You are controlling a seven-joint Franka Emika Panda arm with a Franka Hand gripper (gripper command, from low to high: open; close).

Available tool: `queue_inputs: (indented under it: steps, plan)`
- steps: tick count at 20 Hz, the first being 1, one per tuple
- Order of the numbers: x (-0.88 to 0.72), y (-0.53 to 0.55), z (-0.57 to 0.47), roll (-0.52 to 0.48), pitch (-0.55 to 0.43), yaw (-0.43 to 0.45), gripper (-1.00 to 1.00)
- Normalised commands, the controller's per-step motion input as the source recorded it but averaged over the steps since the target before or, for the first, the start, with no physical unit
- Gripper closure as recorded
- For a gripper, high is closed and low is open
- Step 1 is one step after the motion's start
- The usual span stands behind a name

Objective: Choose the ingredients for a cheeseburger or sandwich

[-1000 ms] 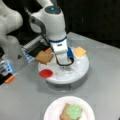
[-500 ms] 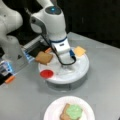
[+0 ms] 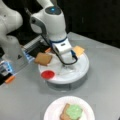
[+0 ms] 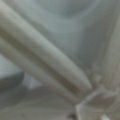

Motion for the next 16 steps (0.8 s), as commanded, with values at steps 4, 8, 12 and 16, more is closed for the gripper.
queue_inputs:
  steps: [4,8,12,16]
  plan:
    - [0.00,-0.01,-0.09,0.101,-0.028,0.188,-1.00]
    - [0.01,0.01,-0.10,0.107,-0.026,0.191,-1.00]
    - [0.01,0.05,-0.11,0.096,-0.030,0.226,-1.00]
    - [0.05,0.04,-0.10,0.092,-0.032,0.290,-1.00]
